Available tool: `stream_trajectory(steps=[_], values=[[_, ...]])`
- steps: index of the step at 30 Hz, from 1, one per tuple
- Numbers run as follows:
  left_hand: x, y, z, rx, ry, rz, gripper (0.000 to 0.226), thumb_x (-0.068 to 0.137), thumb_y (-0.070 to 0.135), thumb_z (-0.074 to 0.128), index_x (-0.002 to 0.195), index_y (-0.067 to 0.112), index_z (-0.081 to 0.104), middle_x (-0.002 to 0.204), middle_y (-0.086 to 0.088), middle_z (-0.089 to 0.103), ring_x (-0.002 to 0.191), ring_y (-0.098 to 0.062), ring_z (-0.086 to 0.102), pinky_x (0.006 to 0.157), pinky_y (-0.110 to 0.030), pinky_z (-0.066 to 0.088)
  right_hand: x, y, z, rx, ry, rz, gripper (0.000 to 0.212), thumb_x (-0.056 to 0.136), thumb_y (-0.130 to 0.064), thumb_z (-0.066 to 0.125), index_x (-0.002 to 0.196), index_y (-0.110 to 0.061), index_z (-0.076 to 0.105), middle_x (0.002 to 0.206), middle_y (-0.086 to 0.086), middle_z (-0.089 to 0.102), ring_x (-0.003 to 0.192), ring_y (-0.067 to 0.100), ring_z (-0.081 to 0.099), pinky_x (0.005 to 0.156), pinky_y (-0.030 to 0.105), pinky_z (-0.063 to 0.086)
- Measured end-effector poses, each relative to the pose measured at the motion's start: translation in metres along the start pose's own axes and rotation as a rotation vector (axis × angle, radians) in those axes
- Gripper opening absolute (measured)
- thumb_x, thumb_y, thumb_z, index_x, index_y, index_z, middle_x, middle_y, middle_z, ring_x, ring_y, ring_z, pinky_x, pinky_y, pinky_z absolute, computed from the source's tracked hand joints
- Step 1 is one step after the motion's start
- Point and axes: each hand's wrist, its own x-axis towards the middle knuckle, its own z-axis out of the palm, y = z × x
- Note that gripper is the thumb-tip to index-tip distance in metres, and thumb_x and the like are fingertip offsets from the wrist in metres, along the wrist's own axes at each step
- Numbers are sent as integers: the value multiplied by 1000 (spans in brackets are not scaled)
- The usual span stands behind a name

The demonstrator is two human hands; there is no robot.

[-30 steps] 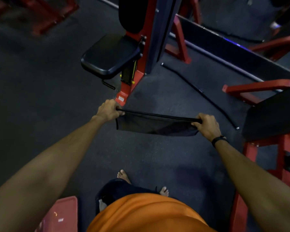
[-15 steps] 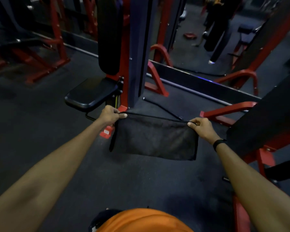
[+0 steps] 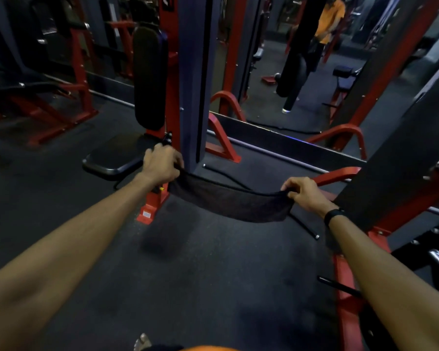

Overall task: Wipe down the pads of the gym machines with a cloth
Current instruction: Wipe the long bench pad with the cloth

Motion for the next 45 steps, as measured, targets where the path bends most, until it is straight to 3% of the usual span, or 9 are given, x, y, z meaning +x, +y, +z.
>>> stream_trajectory(steps=[3, 7, 15, 21, 26, 32, 36, 40, 45], values=[[-5, 43, -6, 126, 170, 126, 19, 74, 18, 71, 87, 31, 75, 109, -5, 55, 115, -32, 48, 92, -43, 36, 5, -38, 3, -73, 41, -133, 42, 68, 19, 49, 69, -22, 60, 71, -4, 63, 75, 19, 60, 68, 15, 41], [-13, 89, -18, 131, 354, 284, 19, 73, 20, 69, 83, 35, 76, 106, -1, 48, 105, -28, 46, 85, -41, 32, 8, -87, 10, -71, 106, -398, 36, 66, 11, 46, 67, -24, 53, 76, 3, 63, 78, 22, 57, 75, 34, 46], [-27, 86, -46, 59, 479, 446, 29, 74, 8, 69, 83, 34, 78, 80, 10, 47, 94, -23, 49, 76, -33, 13, -20, -150, 1, -53, 170, -551, 28, 77, 14, 51, 88, -12, 55, 91, 2, 55, 80, 17, 52, 68, 22, 44], [-44, 60, -63, -346, 250, 517, 35, 72, 13, 54, 89, 30, 80, 79, 8, 66, 76, -16, 62, 68, -35, 45, -43, -195, 21, -88, 266, -649, 33, 78, 16, 56, 101, -7, 63, 101, 8, 61, 96, 23, 59, 82, 36, 53], [-72, 46, -65, -919, -36, 513, 31, 81, -15, 68, 98, 8, 77, 76, 14, 73, 66, 8, 65, 62, -12, 49, -74, -210, 39, -60, 399, -601, 35, 80, 11, 61, 113, -2, 63, 105, 12, 62, 100, 23, 61, 89, 34, 52], [-100, 54, -64, -1209, -301, 430, 31, 83, -18, 67, 112, -10, 69, 98, -20, 73, 81, -10, 70, 77, -24, 58, -121, -212, 42, -67, 392, -377, 59, 89, -8, 69, 143, -10, 45, 138, 7, 52, 128, 22, 52, 109, 38, 44], [-120, 71, -77, -1348, -372, 346, 27, 86, -21, 55, 108, -9, 65, 88, -17, 73, 77, -19, 70, 77, -28, 59, -138, -214, 23, -48, 330, -247, 50, 95, -19, 65, 142, -15, 49, 130, 6, 64, 120, 18, 60, 103, 37, 48], [-137, 81, -81, -1222, -365, 443, 30, 73, -9, 58, 93, 14, 57, 104, -26, 68, 87, -30, 62, 83, -40, 50, -160, -211, 8, -65, 385, -263, 41, 94, -13, 67, 133, -12, 56, 123, 3, 65, 113, 13, 60, 96, 25, 44], [-175, 91, -63, -533, -101, 761, 28, 69, 13, 49, 89, 19, 68, 95, -3, 68, 91, -28, 66, 81, -43, 54, -203, -191, -13, -41, 500, -302, 29, 93, -6, 66, 120, -14, 62, 109, -4, 66, 98, -1, 58, 87, 7, 39]])
